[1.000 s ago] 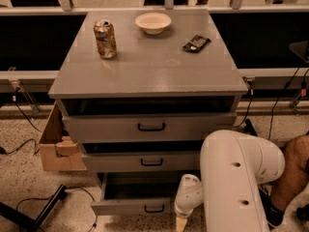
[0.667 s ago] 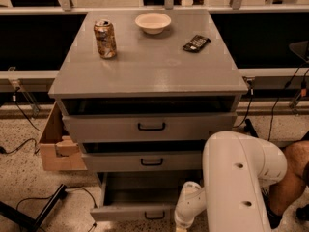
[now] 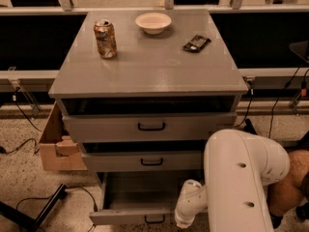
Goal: Open bottom drawer
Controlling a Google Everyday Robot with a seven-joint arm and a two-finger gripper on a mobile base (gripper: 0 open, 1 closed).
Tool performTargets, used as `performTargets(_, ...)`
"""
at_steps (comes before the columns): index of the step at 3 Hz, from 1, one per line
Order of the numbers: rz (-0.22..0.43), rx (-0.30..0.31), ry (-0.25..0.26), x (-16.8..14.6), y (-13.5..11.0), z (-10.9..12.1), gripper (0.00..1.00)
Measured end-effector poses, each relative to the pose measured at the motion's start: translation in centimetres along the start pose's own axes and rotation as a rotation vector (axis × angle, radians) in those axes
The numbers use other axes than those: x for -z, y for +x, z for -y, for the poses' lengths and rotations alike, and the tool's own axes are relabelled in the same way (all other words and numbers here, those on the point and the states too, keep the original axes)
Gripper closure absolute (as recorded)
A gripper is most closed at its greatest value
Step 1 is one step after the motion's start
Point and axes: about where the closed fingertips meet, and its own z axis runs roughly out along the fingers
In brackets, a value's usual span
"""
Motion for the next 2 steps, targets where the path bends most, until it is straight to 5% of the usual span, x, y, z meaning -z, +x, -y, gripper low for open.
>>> performTargets(2,0.0,0.0,0.0,0.25,-0.02,-0.02,1.0)
